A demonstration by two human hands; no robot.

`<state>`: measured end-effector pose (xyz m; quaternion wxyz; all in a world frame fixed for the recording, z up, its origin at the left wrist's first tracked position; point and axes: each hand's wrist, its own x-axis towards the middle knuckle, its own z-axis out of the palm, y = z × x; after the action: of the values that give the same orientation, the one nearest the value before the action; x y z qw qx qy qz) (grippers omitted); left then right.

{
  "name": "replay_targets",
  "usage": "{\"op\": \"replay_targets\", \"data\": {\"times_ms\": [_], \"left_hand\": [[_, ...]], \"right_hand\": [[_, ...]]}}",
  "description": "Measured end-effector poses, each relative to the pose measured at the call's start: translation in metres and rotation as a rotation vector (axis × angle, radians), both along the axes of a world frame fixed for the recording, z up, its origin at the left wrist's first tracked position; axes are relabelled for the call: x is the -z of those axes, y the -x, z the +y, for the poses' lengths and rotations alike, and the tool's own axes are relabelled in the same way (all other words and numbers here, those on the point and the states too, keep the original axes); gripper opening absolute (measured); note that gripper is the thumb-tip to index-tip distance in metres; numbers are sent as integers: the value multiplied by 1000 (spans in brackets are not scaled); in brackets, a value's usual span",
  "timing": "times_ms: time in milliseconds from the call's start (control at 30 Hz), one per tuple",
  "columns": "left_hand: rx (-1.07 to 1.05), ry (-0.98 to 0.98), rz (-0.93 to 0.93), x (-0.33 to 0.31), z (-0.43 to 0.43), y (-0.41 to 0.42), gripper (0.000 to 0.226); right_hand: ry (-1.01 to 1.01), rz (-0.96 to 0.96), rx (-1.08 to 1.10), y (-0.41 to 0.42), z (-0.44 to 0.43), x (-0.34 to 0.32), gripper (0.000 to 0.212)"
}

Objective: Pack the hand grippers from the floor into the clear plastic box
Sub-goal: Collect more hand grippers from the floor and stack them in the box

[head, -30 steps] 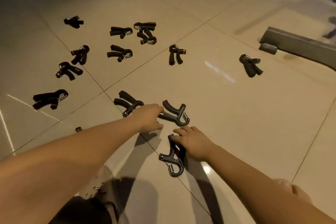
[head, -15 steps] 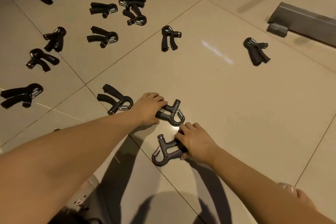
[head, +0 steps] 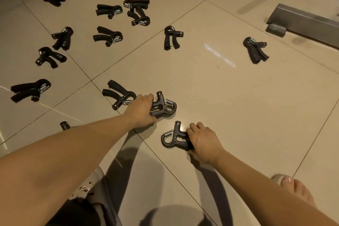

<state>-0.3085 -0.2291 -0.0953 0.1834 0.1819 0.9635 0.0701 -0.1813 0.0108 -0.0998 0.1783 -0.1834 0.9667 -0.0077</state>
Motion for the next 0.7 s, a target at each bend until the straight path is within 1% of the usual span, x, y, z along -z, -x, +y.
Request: {"op": "replay_targets", "data": {"times_ms": [133,233,300,433,567,700], "left_hand": [[-61,-94,68,-25,-2,-20,59],[-69,-156,141,-56,2,-40,62],[-56,-194,180,-82,5,-54,62],[-26,-211,268,-141,12,-86,62],[-60,-231,365,-201,20,-122,61],[-76,-240,460,-262,32,-168,62]], "right_hand": [[10,38,63,-7,13,-23,54],[19,105,100,-14,24,-50,51],[19,153,114,-20,31,-74,48],[-5,219,111,-32,45,-127,54],[-16,264,78,-51,58,-186,54],[-23,323,42,-83,75,-244,59]]}}
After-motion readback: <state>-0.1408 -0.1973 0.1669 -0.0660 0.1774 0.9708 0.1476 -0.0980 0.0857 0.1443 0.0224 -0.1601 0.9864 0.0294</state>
